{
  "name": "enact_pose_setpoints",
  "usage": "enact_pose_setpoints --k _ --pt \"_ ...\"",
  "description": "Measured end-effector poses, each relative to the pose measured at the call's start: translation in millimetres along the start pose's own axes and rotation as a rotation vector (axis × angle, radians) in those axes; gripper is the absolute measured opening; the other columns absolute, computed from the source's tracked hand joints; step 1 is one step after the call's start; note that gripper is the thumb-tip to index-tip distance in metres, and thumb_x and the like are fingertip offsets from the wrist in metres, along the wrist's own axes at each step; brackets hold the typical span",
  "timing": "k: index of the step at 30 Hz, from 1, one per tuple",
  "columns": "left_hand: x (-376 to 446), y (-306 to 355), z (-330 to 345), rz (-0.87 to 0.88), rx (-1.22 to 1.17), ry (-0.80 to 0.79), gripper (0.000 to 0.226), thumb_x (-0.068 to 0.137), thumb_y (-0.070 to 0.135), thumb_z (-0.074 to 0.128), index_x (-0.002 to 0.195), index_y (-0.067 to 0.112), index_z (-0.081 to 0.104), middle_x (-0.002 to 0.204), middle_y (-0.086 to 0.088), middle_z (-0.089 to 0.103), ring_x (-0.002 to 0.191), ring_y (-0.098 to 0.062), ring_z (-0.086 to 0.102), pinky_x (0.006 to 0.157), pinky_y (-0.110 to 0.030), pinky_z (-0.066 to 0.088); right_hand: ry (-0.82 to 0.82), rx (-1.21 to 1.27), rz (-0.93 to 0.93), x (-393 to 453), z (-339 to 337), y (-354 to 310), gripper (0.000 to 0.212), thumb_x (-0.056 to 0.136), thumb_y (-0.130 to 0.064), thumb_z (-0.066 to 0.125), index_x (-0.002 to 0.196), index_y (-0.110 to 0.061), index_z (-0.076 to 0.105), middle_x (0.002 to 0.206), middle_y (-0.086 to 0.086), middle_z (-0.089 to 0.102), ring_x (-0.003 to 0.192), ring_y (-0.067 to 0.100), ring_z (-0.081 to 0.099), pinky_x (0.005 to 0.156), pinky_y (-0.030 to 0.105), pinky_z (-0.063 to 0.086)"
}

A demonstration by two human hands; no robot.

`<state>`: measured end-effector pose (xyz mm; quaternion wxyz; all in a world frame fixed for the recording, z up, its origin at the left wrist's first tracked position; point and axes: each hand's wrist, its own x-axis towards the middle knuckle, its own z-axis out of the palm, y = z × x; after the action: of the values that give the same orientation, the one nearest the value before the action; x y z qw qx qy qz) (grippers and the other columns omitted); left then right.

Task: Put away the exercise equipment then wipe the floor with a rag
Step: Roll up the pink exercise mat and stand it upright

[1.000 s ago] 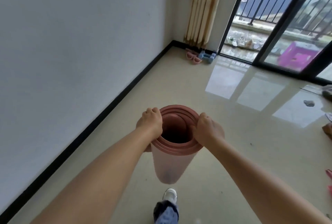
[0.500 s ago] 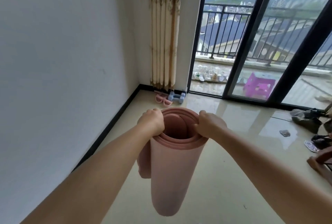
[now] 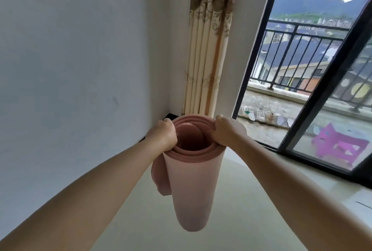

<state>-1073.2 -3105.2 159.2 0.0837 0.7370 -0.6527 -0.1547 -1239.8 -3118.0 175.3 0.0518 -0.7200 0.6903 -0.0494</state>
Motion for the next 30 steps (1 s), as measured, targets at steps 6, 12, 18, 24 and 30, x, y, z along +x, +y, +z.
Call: enact_pose_setpoints --k 6,12,18,24,30 --pt "155 39 -16 0.016 -0.003 0.071 0.037 0.097 0.023 0.046 0.125 -0.001 0.046 0.128 -0.018 0.053 0.116 -0.034 0.053 0.092 -0.037 0.045 0.006 -0.008 -0.009 162 -11 19 0.030 0.090 -0.024 0.050 0.114 -0.006 0.054 0.104 0.012 0.063 0.089 0.029 0.059 0.065 0.028 0.040" --pt "310 60 -20 0.044 0.088 -0.017 0.041 0.097 0.025 0.047 0.130 0.001 0.043 0.134 -0.016 0.050 0.121 -0.032 0.051 0.096 -0.036 0.043 -0.085 -0.010 0.006 319 9 35 0.021 0.089 -0.024 0.050 0.103 -0.009 0.054 0.099 0.009 0.062 0.077 0.024 0.052 0.058 0.027 0.041" --pt "442 89 -5 0.007 0.062 -0.063 0.048 0.097 0.029 0.049 0.133 -0.001 0.039 0.137 -0.019 0.046 0.125 -0.033 0.047 0.100 -0.037 0.040 -0.107 0.057 0.045 449 35 59 0.023 0.090 -0.021 0.049 0.108 -0.006 0.050 0.100 0.010 0.061 0.076 0.023 0.049 0.056 0.028 0.040" --pt "574 97 23 -0.131 0.016 -0.069 0.043 0.097 0.027 0.051 0.127 -0.002 0.042 0.130 -0.020 0.052 0.118 -0.034 0.052 0.096 -0.037 0.043 -0.134 0.120 -0.099 594 68 77 0.026 0.088 -0.023 0.050 0.108 -0.006 0.049 0.103 0.012 0.062 0.079 0.025 0.050 0.062 0.031 0.041" --pt "675 104 41 -0.301 0.008 -0.081 0.039 0.094 0.009 0.048 0.129 -0.005 0.037 0.129 -0.022 0.048 0.117 -0.037 0.051 0.093 -0.039 0.044 -0.157 0.139 -0.228 715 93 83 0.032 0.090 -0.031 0.051 0.110 -0.005 0.048 0.102 0.014 0.062 0.080 0.028 0.054 0.062 0.031 0.039"
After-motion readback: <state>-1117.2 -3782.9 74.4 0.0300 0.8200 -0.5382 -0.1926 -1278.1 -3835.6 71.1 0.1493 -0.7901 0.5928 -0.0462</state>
